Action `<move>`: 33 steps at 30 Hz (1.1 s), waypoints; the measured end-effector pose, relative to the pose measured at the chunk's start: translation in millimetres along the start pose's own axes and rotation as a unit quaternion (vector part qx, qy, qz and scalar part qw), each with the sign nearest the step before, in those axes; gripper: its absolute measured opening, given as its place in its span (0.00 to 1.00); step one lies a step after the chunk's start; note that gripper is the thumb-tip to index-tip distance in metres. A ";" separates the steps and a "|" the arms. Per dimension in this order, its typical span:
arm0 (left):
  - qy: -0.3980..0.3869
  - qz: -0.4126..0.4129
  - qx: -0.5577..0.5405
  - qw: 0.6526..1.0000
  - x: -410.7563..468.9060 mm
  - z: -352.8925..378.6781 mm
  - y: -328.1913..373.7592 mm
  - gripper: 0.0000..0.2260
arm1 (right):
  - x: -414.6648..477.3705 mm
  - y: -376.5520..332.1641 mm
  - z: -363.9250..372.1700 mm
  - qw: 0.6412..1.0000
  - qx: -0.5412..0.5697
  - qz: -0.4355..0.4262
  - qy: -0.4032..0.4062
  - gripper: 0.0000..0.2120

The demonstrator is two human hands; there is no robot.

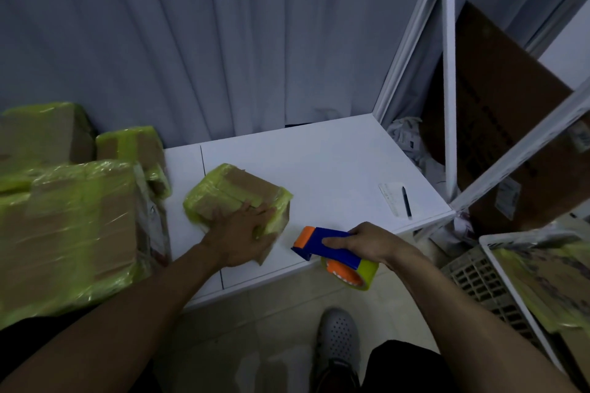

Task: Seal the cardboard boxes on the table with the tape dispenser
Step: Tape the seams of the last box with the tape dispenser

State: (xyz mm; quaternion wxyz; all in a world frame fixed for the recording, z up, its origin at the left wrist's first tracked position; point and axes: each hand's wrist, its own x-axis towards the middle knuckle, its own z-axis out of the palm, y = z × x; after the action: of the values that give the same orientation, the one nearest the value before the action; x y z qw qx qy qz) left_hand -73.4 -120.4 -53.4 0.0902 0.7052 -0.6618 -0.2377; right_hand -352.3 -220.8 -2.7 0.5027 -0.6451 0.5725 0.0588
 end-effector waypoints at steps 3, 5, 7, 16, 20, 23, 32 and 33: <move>0.046 -0.042 -0.036 0.997 2.5 7.0 6.0 0.31 | 16.0 -3.9 13.2 1.000 -0.024 -0.002 -0.009 0.27; 0.086 -0.048 -0.063 0.993 5.5 12.8 9.1 0.28 | 25.3 -5.6 19.7 0.999 -0.030 -0.003 -0.017 0.27; 0.097 -0.057 -0.095 0.989 8.2 15.0 12.1 0.28 | 31.8 -7.7 25.0 0.999 -0.047 -0.006 -0.017 0.26; 0.104 -0.067 -0.070 0.990 16.5 26.5 3.7 0.26 | 52.0 -24.2 42.3 0.995 -0.087 -0.037 -0.017 0.26; 0.113 -0.051 -0.038 0.992 13.6 25.0 3.4 0.26 | 53.3 -36.7 44.9 0.988 -0.148 -0.047 0.005 0.23; 0.107 -0.059 -0.028 0.992 12.3 22.5 5.3 0.27 | 49.7 -40.6 48.1 0.978 -0.194 -0.063 0.039 0.23; 0.084 -0.059 0.006 0.995 6.3 7.7 12.9 0.23 | 32.0 -42.6 53.9 0.954 -0.280 -0.073 0.081 0.21; 0.086 -0.051 0.006 0.995 4.1 6.1 12.6 0.24 | 29.3 -40.5 52.0 0.961 -0.258 -0.068 0.079 0.23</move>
State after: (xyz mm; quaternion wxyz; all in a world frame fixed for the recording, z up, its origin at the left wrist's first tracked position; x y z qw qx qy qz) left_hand -87.3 -124.7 -54.0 0.1303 0.7561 -0.6166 -0.1765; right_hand -284.2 -210.0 -23.6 0.2751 -0.7927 0.5310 0.1188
